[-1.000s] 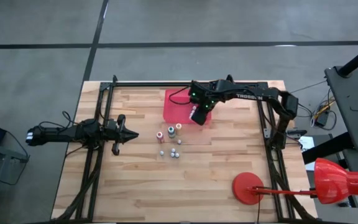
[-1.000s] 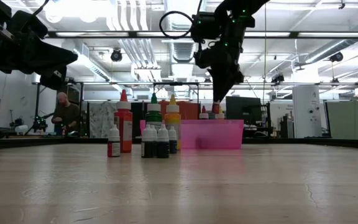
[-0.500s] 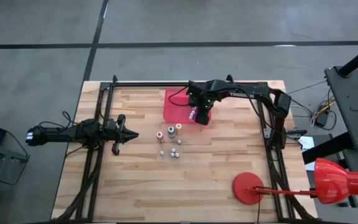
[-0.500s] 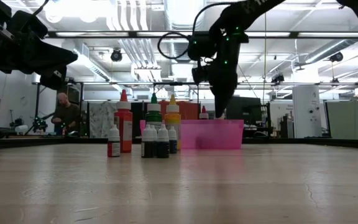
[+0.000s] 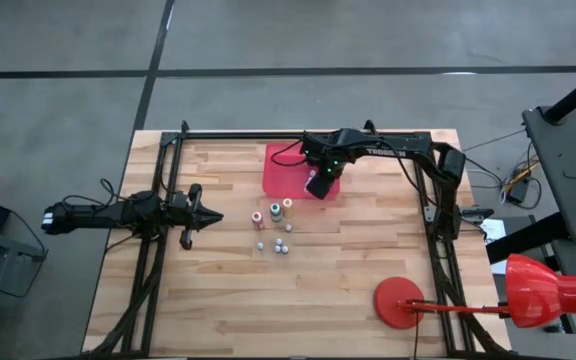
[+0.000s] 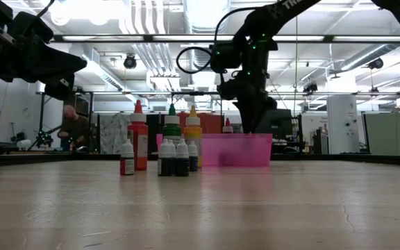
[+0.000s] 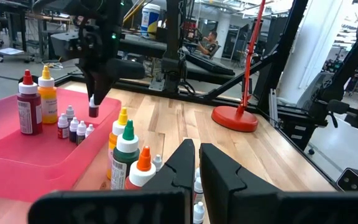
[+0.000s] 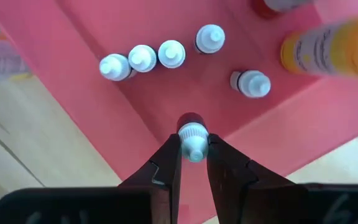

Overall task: Pick & Place food coloring
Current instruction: Put the small red food coloring bottle into the pink bin

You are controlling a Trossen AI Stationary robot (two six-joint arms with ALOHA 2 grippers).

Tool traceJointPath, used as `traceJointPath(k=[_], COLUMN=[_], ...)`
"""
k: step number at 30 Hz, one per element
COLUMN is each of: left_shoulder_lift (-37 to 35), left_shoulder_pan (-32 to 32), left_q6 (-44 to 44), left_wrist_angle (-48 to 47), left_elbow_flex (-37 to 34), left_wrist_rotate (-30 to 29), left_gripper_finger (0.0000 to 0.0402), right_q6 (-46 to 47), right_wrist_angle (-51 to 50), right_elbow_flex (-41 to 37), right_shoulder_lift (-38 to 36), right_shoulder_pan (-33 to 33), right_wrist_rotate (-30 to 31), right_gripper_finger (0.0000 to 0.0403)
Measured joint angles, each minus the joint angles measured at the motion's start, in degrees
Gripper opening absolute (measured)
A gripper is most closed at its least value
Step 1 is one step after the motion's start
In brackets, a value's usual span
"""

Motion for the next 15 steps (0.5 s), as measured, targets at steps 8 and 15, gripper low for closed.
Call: traceJointPath(k=[8, 15], left_shoulder_lift=[0.0, 0.0], left_shoulder_pan=[0.0, 0.0], left_q6=[0.0, 0.0], left_wrist_angle=[0.0, 0.0], left_elbow_flex=[0.0, 0.0], left_wrist_rotate=[0.0, 0.0], left_gripper_finger=[0.0, 0.0], right_q6=[8.0, 12.2], right_wrist_angle=[0.6, 5.5], right_elbow_flex=[-0.2, -3.3], right_shoulder_lift=[0.0, 0.0], right_shoulder_pan=[0.1, 0.1], right_wrist_rotate=[0.0, -1.6], right_gripper_finger=[0.0054, 0.0054])
